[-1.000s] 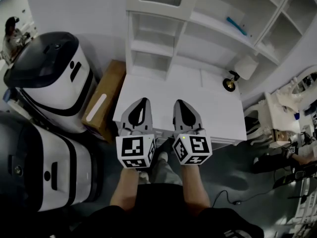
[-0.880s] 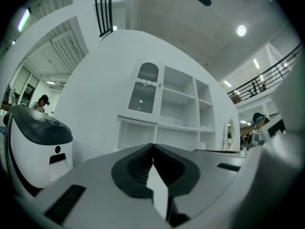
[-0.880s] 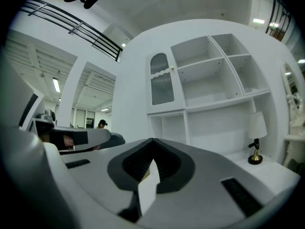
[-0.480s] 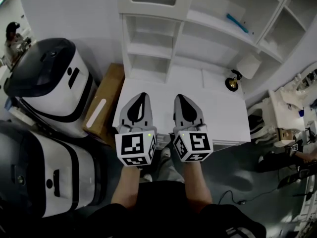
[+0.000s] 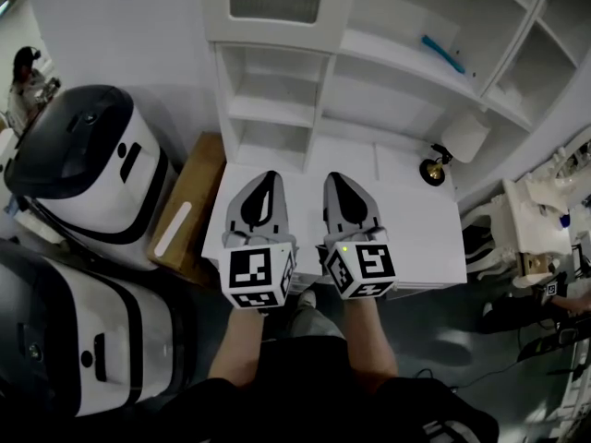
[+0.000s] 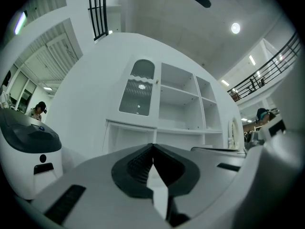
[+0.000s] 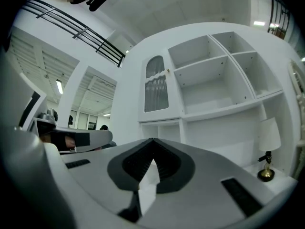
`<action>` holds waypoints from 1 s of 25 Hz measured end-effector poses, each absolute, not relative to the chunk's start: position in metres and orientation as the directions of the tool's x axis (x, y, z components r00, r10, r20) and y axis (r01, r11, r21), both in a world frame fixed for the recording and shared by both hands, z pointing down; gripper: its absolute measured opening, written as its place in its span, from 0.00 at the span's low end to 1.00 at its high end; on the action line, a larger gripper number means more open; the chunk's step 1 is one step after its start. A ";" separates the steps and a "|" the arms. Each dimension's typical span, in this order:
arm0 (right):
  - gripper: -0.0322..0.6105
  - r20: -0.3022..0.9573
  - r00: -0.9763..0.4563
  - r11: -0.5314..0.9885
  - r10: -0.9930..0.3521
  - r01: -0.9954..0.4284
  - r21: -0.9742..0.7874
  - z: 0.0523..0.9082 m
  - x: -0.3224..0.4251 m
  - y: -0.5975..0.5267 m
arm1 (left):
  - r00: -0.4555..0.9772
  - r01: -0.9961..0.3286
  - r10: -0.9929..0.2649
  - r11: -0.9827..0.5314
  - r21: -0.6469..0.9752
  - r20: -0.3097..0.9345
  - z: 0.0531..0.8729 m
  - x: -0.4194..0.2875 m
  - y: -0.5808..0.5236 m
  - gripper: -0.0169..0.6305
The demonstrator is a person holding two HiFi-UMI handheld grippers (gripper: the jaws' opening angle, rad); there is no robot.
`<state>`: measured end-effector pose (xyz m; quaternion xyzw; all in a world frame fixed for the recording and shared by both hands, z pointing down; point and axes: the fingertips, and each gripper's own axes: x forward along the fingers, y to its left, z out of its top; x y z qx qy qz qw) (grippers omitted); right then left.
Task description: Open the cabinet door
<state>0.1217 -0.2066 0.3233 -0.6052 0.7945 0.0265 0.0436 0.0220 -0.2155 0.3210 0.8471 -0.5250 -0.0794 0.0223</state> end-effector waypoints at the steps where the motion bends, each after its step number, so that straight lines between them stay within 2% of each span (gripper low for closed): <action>1: 0.08 -0.105 -0.267 0.270 -0.958 -0.963 -0.011 0.322 0.125 -0.212 | 0.437 -0.886 -0.893 -0.448 0.120 -0.111 0.321 0.026 -0.220 0.05; 25: 0.08 -0.219 -0.472 0.483 -0.854 -0.876 0.007 0.260 0.195 -0.339 | 0.342 -0.928 -0.922 -0.361 0.088 -0.179 0.267 0.104 -0.341 0.05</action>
